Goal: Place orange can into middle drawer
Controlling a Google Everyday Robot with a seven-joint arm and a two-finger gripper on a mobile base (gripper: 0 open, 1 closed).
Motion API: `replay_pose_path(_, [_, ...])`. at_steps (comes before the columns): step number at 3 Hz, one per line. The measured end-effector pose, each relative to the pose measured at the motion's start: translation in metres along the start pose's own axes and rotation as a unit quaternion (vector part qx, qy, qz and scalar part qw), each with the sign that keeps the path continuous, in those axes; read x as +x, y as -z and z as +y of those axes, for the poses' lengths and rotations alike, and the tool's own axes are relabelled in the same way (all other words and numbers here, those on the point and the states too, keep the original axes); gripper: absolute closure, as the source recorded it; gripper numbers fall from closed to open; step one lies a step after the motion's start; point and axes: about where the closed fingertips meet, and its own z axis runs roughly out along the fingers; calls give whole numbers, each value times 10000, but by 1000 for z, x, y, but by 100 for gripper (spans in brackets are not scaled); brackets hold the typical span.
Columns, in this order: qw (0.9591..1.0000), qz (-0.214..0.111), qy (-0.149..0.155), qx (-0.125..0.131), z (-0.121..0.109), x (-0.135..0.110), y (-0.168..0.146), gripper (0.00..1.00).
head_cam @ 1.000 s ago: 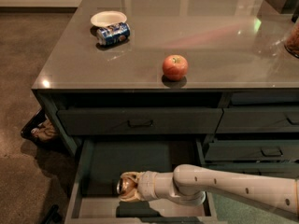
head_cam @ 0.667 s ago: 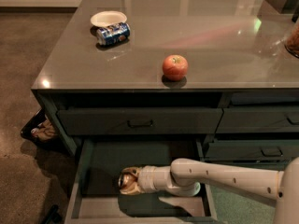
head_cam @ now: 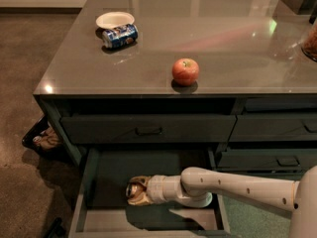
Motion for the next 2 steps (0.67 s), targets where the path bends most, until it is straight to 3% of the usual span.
replay_pose_path(1, [10000, 0, 0, 0, 0, 0, 0, 51])
replay_pose_path(2, [10000, 0, 0, 0, 0, 0, 0, 28])
